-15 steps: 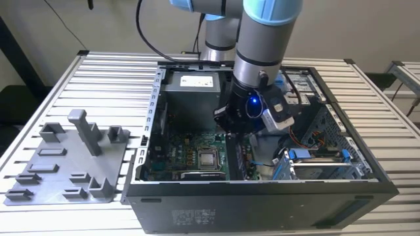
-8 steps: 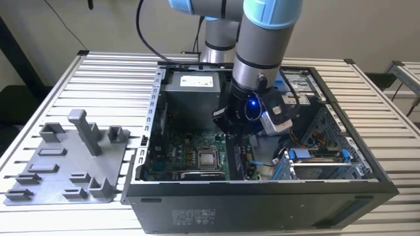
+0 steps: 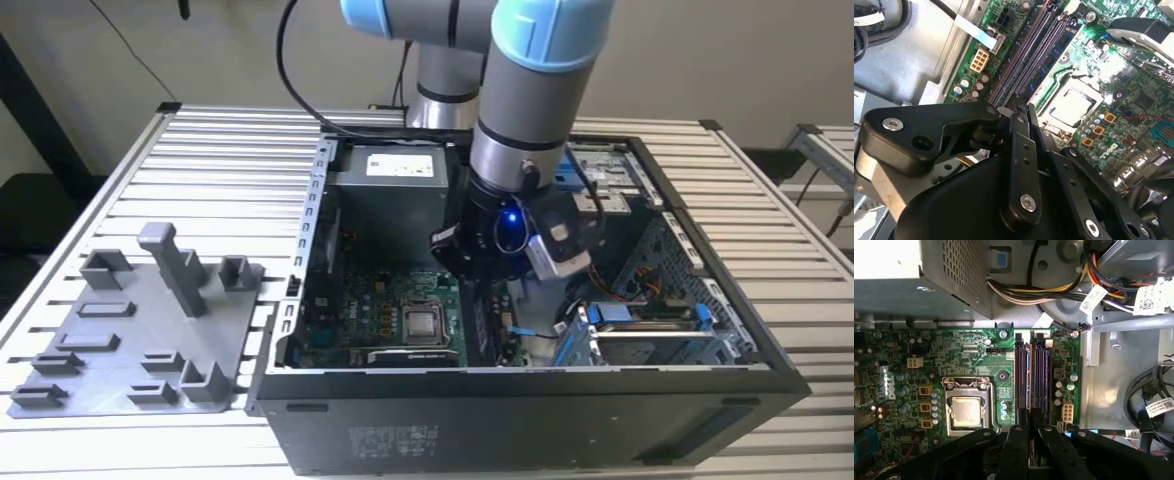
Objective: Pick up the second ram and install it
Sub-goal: 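Insert the second ram into the second slot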
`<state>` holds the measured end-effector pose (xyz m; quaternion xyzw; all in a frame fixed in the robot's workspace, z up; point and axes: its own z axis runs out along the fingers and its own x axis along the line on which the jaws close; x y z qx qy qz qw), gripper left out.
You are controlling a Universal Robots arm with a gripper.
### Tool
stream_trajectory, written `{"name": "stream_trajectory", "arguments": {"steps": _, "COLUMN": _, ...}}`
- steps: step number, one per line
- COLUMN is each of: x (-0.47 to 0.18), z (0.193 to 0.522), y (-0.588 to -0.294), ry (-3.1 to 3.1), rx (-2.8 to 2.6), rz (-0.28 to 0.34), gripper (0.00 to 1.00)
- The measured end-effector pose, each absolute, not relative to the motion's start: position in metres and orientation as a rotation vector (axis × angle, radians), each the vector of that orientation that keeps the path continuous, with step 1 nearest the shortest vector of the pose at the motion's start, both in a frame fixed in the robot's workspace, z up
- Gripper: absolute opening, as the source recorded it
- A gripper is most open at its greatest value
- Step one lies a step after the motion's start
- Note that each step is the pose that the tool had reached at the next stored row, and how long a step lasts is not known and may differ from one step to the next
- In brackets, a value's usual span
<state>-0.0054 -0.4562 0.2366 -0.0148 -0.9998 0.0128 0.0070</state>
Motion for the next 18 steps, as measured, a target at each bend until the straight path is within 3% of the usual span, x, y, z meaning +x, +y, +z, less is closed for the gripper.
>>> {"name": "stream_trajectory", "arguments": {"steps": 18, "x": -0.0069, "z": 0.2282, "y": -0.4594, "ry": -3.127, "rx": -0.047, "rz": 0.04, "gripper": 0.14}}
